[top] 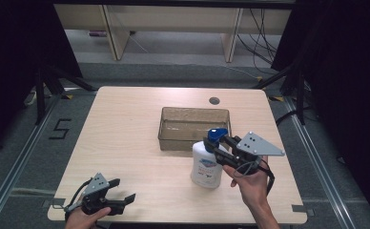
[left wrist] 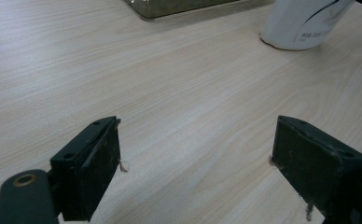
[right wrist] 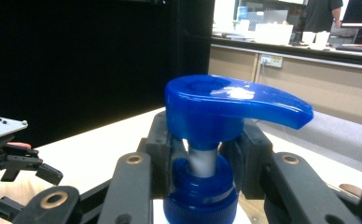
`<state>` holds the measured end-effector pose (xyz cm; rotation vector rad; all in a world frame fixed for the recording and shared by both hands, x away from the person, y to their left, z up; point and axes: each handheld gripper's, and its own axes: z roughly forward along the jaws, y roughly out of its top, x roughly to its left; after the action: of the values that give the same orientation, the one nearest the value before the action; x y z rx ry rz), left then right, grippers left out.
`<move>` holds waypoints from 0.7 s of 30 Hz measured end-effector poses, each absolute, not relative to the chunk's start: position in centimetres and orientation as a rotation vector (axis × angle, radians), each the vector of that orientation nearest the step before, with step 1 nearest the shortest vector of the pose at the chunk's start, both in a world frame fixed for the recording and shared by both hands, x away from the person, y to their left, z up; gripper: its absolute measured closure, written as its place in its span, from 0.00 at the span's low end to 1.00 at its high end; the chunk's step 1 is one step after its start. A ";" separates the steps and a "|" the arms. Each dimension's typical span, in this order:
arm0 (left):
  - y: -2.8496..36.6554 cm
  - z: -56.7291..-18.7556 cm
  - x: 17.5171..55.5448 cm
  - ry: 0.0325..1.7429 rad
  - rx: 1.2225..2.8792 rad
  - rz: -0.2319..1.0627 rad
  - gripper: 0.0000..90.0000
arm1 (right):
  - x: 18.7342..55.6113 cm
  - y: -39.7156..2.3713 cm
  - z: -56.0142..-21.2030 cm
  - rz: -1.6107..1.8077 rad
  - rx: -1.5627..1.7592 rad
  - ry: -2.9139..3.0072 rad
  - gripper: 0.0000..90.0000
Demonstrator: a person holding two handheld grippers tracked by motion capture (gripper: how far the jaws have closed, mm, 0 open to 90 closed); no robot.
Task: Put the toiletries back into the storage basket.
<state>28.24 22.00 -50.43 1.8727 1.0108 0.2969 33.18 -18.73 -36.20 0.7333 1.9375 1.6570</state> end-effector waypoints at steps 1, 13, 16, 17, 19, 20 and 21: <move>22.0 -50.4 28.3 1.008 1.872 0.297 0.16 | 33.2 -18.7 -36.2 1.648 0.728 1.934 0.71; 22.2 -50.3 28.3 1.021 1.865 0.308 0.16 | 33.9 -18.5 -35.3 1.670 0.775 1.942 0.73; 22.2 -50.3 28.3 1.020 1.868 0.306 0.16 | 34.2 -18.5 -34.7 1.668 0.769 1.924 0.73; 22.2 -50.3 28.3 1.019 1.868 0.307 0.16 | 34.4 -18.4 -34.4 1.677 0.765 1.921 0.73; 22.1 -50.3 28.3 1.020 1.866 0.306 0.16 | 34.6 -18.4 -34.2 1.675 0.754 1.915 0.73; 22.1 -50.3 28.3 1.019 1.867 0.306 0.16 | 34.9 -18.2 -33.8 1.688 0.770 1.905 0.73; 22.2 -50.2 28.3 1.012 1.872 0.304 0.16 | 35.2 -18.2 -33.5 1.678 0.778 1.894 0.73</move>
<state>28.33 22.22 -50.24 1.8718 1.0121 0.3042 35.17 -18.16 -33.52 0.7778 1.8938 1.6785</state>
